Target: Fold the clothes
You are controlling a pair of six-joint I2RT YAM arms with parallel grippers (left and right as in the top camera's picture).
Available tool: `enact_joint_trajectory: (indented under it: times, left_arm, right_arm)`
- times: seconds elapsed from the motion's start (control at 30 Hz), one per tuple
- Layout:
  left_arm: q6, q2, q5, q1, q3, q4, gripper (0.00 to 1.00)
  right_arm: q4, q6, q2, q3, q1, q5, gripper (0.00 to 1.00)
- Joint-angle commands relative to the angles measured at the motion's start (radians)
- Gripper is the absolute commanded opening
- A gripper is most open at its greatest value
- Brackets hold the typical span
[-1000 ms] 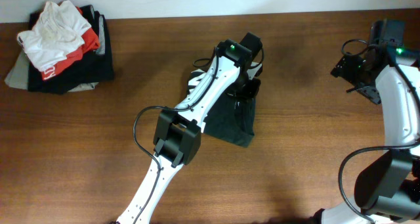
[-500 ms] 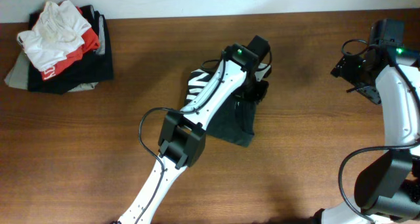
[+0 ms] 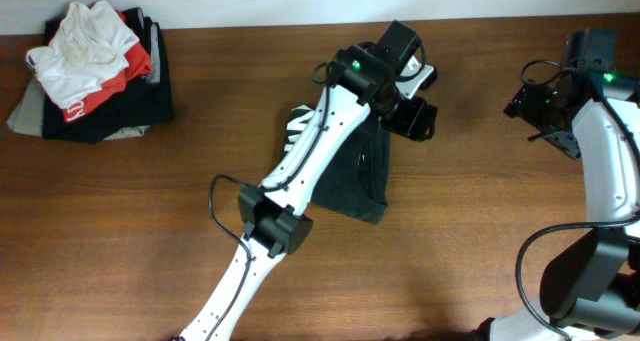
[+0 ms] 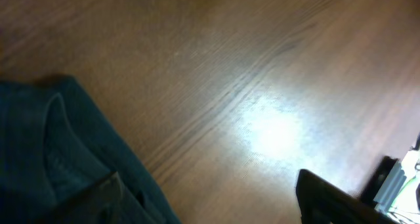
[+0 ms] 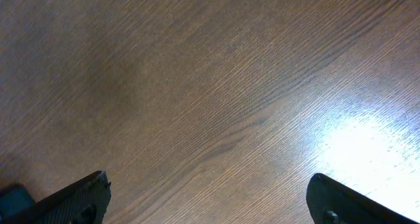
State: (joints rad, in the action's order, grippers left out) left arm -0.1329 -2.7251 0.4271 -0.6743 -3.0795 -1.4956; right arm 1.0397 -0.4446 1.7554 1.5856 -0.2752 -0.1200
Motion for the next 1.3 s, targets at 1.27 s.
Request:
enact_joint_trajectory:
  times: [1.27]
  left_arm:
    - [0.445,0.103,0.277,0.492,0.706,-0.117,0.99]
  right_arm:
    - [-0.003,-0.006,0.003,0.001,0.0,-0.023,0.99]
